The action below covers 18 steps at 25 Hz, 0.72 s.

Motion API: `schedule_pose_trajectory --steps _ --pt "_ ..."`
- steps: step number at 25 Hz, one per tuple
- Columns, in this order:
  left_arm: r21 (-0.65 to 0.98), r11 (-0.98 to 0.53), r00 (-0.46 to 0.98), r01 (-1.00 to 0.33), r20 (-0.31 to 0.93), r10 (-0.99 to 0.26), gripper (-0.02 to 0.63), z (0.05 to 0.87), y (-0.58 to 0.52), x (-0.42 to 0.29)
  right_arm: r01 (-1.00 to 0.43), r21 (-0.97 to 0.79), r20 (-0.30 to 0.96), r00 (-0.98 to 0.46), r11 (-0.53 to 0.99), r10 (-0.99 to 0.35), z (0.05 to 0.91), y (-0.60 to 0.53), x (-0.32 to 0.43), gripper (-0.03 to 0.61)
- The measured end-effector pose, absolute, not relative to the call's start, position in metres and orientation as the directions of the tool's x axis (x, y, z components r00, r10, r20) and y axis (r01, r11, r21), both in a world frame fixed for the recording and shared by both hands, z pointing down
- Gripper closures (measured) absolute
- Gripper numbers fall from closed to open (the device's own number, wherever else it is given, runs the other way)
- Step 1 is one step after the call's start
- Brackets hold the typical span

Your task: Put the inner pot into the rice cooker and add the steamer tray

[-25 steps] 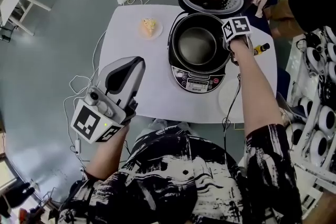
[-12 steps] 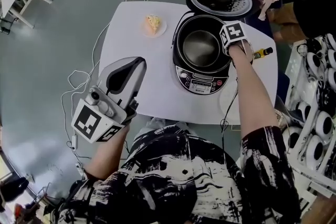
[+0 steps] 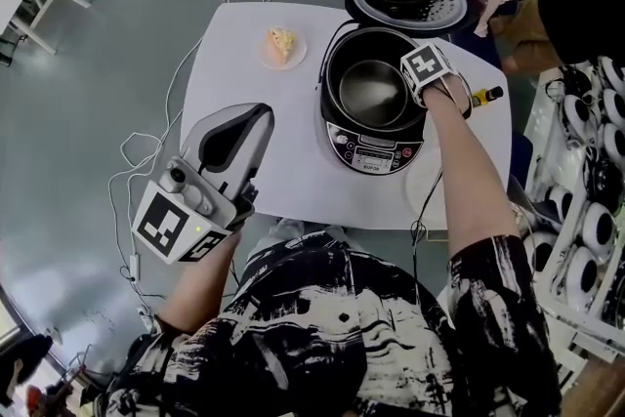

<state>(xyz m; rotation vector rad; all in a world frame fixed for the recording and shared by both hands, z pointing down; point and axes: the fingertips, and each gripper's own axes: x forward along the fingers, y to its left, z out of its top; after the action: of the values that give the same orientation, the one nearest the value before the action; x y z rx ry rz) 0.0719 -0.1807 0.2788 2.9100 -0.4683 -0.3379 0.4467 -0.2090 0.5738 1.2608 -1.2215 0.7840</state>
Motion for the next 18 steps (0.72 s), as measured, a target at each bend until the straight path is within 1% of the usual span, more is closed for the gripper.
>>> schedule_pose_trajectory --steps 4,6,11,15,16,18 --pt "0.209 -0.935 0.925 -0.287 -0.194 -0.328 0.609 0.28 -0.181 0.067 -0.991 0.133 0.966 0.123 0.027 -0.226 0.579 -0.198 0.445 0.548" --pt "0.212 -0.934 0.925 -0.286 -0.195 -0.327 0.609 0.279 -0.182 0.066 -0.993 0.115 0.961 0.113 -0.007 -0.253 0.579 -0.196 0.445 0.546" --pt "0.211 -0.938 0.926 -0.276 -0.201 -0.318 0.609 0.276 -0.179 0.064 -0.995 0.102 0.944 0.09 0.021 -0.318 0.576 -0.197 0.441 0.533" --pt "0.211 -0.939 0.93 -0.27 -0.196 -0.312 0.609 0.275 -0.176 0.062 -0.994 0.095 0.894 0.057 0.063 -0.444 0.572 -0.194 0.435 0.502" --pt "0.21 -0.94 0.931 -0.269 -0.193 -0.31 0.609 0.275 -0.175 0.063 -0.993 0.1 0.877 0.057 0.066 -0.477 0.571 -0.193 0.434 0.486" --pt "0.205 -0.942 0.933 -0.267 -0.188 -0.305 0.609 0.275 -0.173 0.064 -0.992 0.109 0.848 0.061 0.061 -0.527 0.572 -0.19 0.432 0.484"
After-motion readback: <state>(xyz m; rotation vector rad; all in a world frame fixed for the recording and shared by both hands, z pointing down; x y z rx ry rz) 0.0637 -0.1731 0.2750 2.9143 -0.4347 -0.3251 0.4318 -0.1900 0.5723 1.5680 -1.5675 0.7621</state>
